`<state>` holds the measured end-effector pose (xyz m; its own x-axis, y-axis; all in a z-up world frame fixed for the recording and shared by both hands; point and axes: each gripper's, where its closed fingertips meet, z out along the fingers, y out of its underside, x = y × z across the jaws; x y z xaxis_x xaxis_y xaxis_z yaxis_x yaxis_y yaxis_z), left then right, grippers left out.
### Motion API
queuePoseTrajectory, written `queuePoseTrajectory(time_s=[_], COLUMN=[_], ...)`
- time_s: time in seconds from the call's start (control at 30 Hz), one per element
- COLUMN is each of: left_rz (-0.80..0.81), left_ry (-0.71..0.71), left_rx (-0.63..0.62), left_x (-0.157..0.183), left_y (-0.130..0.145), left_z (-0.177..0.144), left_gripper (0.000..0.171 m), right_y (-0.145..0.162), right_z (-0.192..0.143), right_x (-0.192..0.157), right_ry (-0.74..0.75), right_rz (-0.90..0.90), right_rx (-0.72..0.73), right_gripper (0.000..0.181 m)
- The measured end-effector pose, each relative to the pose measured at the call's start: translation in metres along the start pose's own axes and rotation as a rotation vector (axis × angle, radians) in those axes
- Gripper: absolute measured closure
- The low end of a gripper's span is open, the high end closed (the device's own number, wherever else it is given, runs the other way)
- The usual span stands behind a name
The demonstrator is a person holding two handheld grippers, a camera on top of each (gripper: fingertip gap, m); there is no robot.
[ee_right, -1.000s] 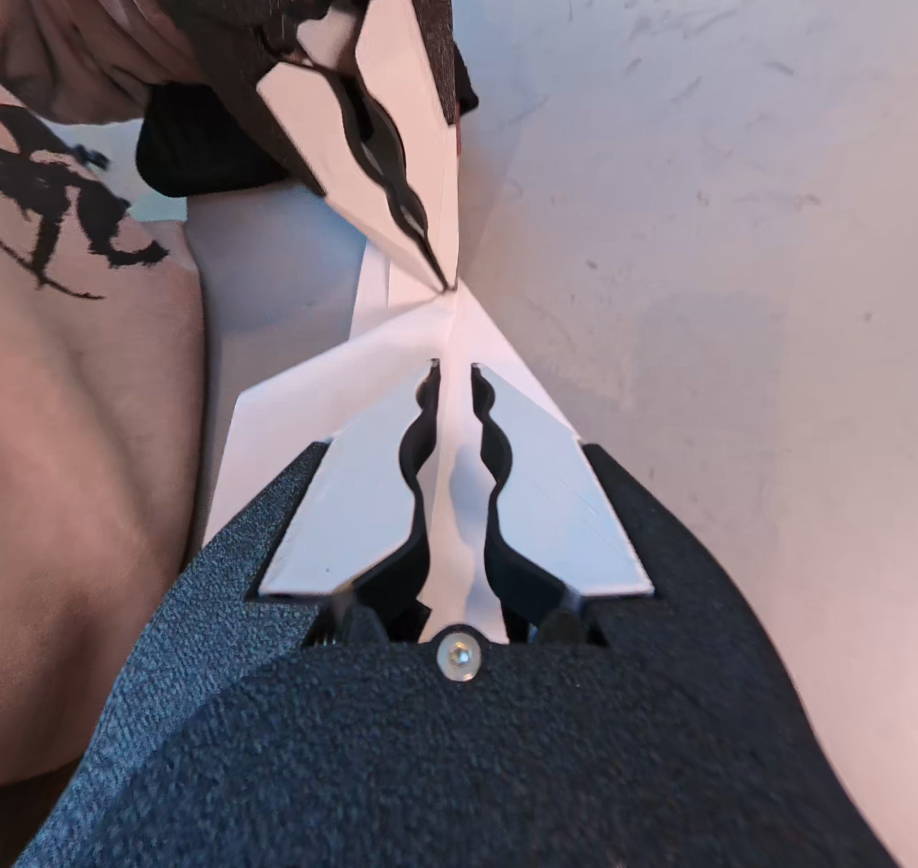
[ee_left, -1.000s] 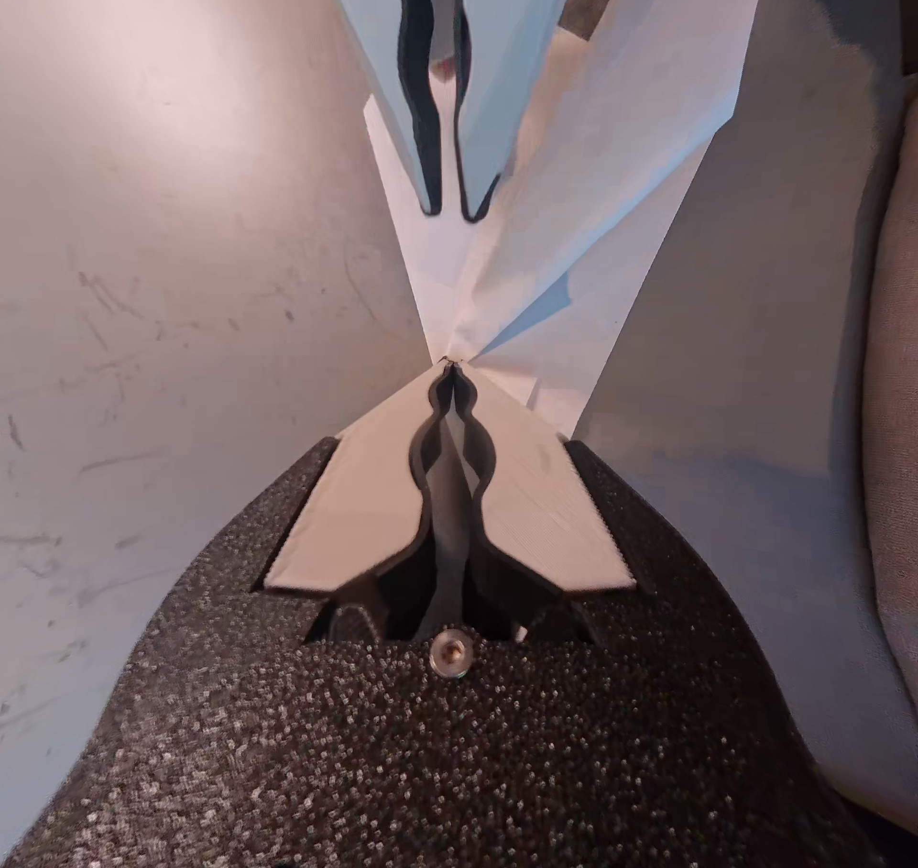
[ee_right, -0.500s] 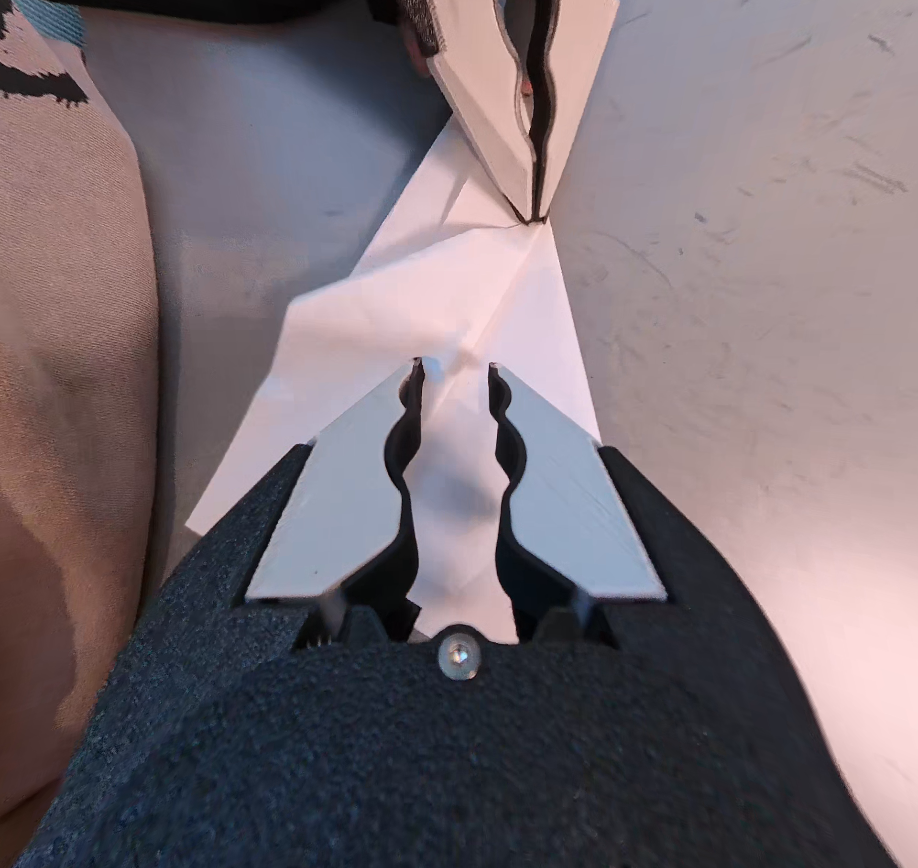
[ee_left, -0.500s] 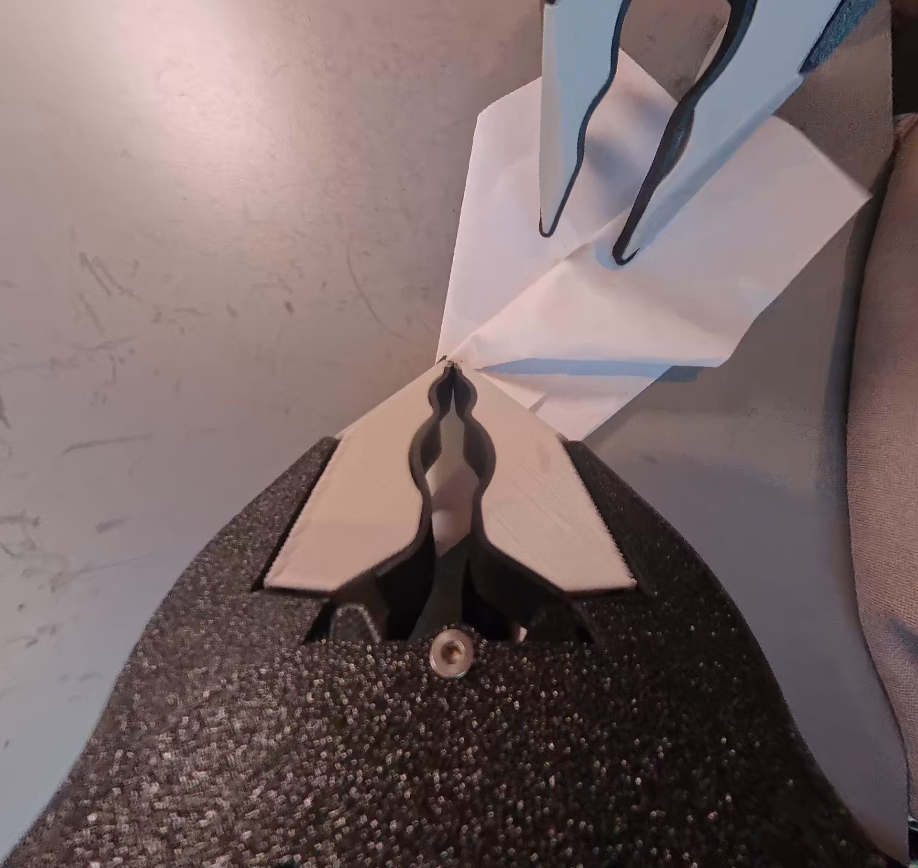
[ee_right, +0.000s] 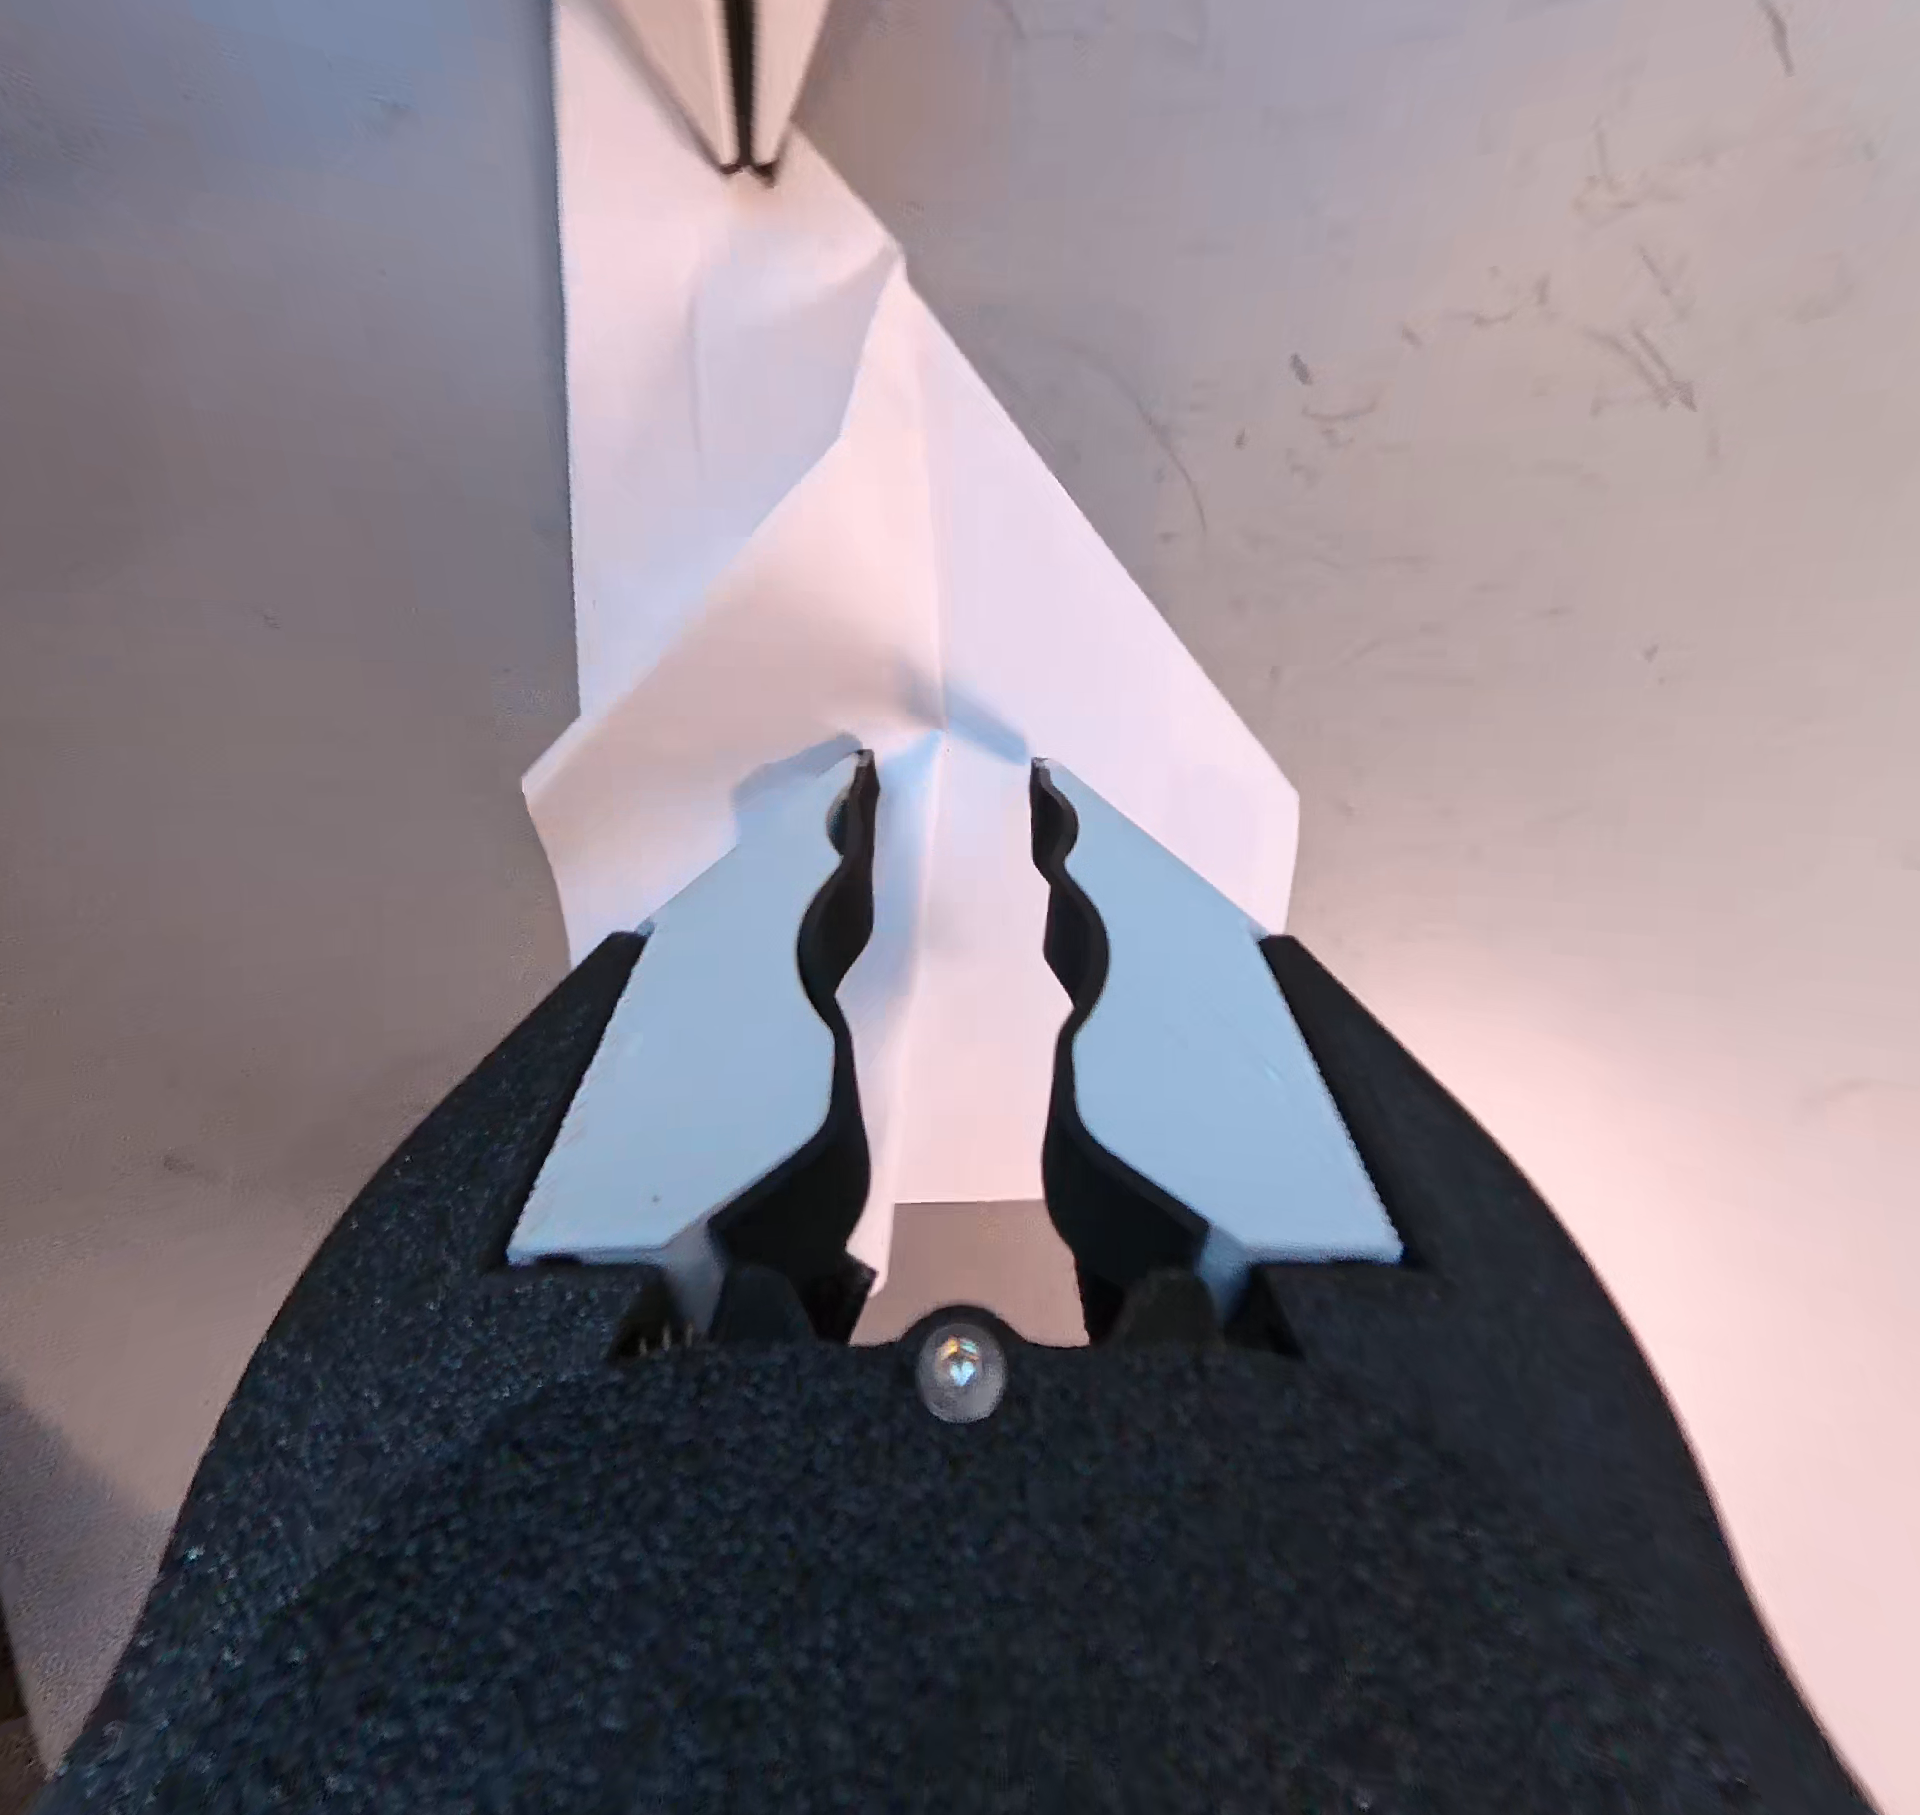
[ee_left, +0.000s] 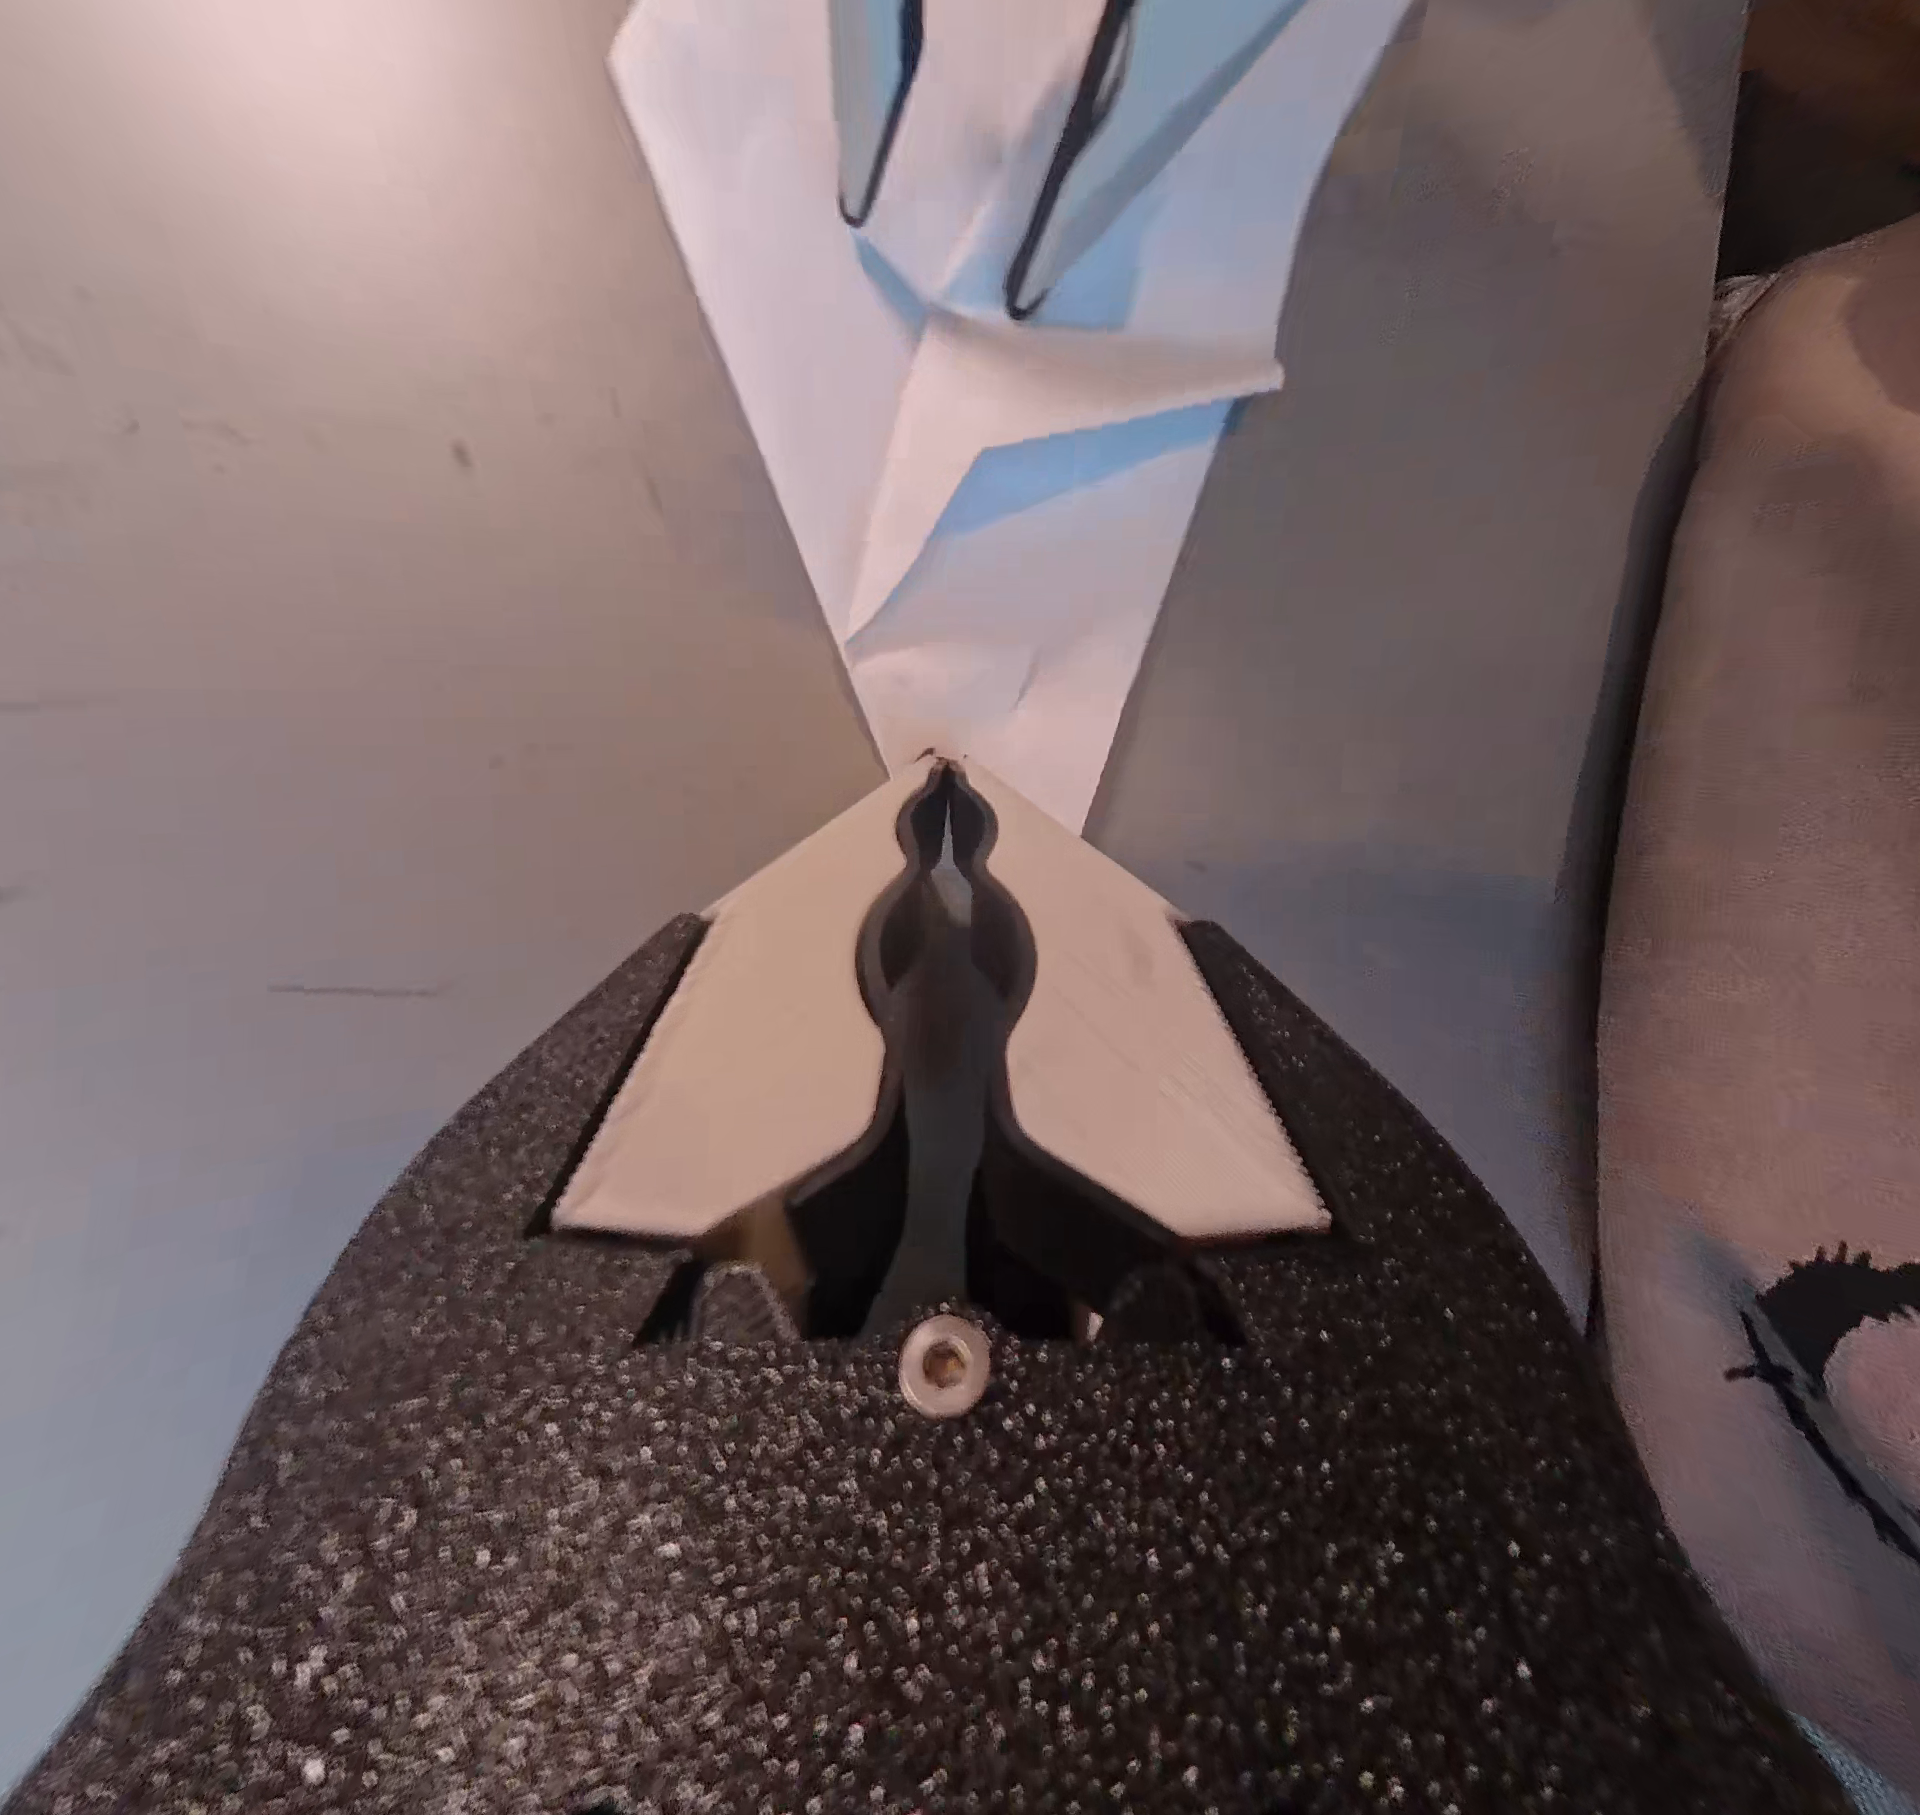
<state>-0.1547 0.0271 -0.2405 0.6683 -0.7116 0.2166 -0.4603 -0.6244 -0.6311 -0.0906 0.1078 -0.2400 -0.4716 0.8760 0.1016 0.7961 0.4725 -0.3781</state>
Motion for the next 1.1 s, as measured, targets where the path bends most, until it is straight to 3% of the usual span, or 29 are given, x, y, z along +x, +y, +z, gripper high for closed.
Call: queuePoseTrajectory(time_s=[0.17,0.3,0.5,0.67,0.83,0.97,1.1], left_rz=[-0.008,-0.033,-0.04,-0.094,-0.123,-0.049,0.08], left_ry=[-0.154,-0.199,-0.224,-0.121,0.112,0.083,0.024], left_rx=[0.017,0.04,0.04,0.038,0.023,0.097,-0.023], left_x=[0.005,0.008,0.01,0.026,0.045,0.022,0.008], left_y=[-0.006,-0.007,-0.007,-0.005,-0.012,-0.044,-0.04], left_z=[0.008,0.01,0.01,0.012,0.004,0.0,0.026], left_gripper=[0.171,0.171,0.171,0.171,0.171,0.171,0.171], right_y=[-0.006,-0.012,-0.004,0.003,0.003,0.003,0.003], right_z=[-0.01,-0.017,-0.005,-0.004,-0.004,-0.004,-0.004], right_x=[-0.011,-0.027,-0.04,-0.032,-0.031,-0.032,-0.032], right_ry=[-0.125,-0.167,-0.055,0.024,0.05,0.054,0.051], right_rz=[0.182,0.26,0.176,0.155,0.119,0.095,0.083], right_rx=[0.087,0.159,0.104,0.095,0.106,0.119,0.126], right_gripper=[0.152,0.151,0.152,0.156,0.158,0.159,0.16])
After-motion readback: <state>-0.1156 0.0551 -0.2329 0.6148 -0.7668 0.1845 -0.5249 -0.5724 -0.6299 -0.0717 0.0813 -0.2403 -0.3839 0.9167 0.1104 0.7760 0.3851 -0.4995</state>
